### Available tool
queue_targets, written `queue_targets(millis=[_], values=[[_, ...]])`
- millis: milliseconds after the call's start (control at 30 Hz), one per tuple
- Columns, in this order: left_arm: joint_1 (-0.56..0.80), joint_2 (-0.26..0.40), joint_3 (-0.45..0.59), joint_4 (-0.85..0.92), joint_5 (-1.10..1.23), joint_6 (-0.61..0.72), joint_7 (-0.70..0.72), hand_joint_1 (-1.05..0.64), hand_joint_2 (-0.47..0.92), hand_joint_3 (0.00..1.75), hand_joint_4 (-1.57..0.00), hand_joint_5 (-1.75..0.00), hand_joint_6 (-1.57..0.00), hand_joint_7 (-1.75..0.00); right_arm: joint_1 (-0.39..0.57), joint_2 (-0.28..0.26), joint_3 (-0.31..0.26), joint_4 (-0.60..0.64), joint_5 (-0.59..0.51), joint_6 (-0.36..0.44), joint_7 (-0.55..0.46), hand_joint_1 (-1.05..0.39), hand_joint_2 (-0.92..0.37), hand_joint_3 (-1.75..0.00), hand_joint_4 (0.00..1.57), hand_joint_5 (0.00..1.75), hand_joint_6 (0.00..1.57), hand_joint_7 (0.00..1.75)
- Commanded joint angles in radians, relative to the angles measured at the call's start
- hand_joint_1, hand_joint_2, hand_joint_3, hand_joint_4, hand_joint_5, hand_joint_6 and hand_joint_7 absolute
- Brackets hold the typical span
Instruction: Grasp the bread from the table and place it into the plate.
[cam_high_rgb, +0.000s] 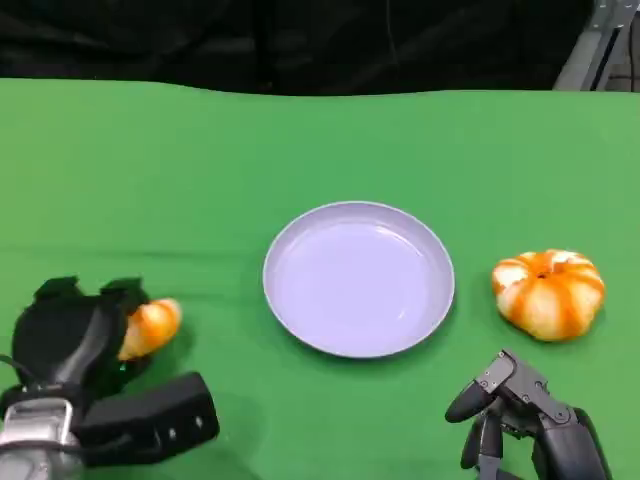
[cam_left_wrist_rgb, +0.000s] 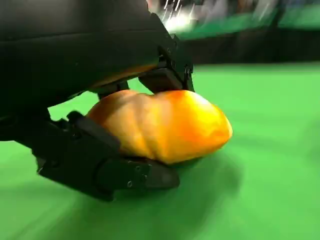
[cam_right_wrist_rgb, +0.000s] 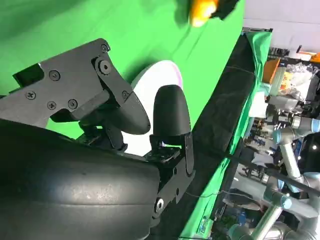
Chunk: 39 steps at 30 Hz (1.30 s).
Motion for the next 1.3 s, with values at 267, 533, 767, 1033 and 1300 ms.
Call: queue_targets(millis=[267, 533, 767, 1033, 1300], values=[[-0.002, -0.004, -0.001, -0.229, -0.013, -0.088, 0.144, -0.04, 0.06, 1.53, -1.09, -1.75, -0.9, -1.73, 0.005, -0.006, -0.003, -0.02, 0.02, 0.014, 0.008, -0.23, -0.64, -1.49, 0.78, 1.75, 0.46, 1.75], [-0.092, -0.084, -0.059, -0.226, -0.009, -0.128, 0.109, -0.07, 0.03, 1.57, -1.11, -1.75, -0.92, -1.71, 0.006, -0.006, 0.0, -0.024, -0.005, 0.018, -0.001, -0.22, -0.64, -1.49, 0.79, 1.75, 0.46, 1.75], [-0.222, -0.178, -0.135, -0.057, -0.003, -0.134, 0.117, -0.06, 0.01, 1.53, -1.09, -1.75, -0.88, -1.75, 0.005, -0.011, 0.0, -0.021, -0.006, 0.006, -0.003, -0.21, -0.64, -1.48, 0.8, 1.75, 0.46, 1.75], [-0.343, -0.265, -0.178, 0.133, -0.036, -0.118, 0.042, -0.12, 0.18, 1.21, -1.0, -1.75, -0.92, -1.41, 0.003, -0.009, 0.001, -0.02, -0.029, 0.014, -0.017, -0.21, -0.64, -1.46, 0.82, 1.75, 0.47, 1.75], [-0.378, -0.241, -0.195, 0.048, -0.149, -0.03, -0.52, -0.71, 0.88, 0.32, -0.06, -0.51, -0.06, -0.36, 0.007, -0.007, 0.004, -0.019, -0.024, 0.013, -0.013, -0.21, -0.64, -1.47, 0.83, 1.75, 0.49, 1.75]])
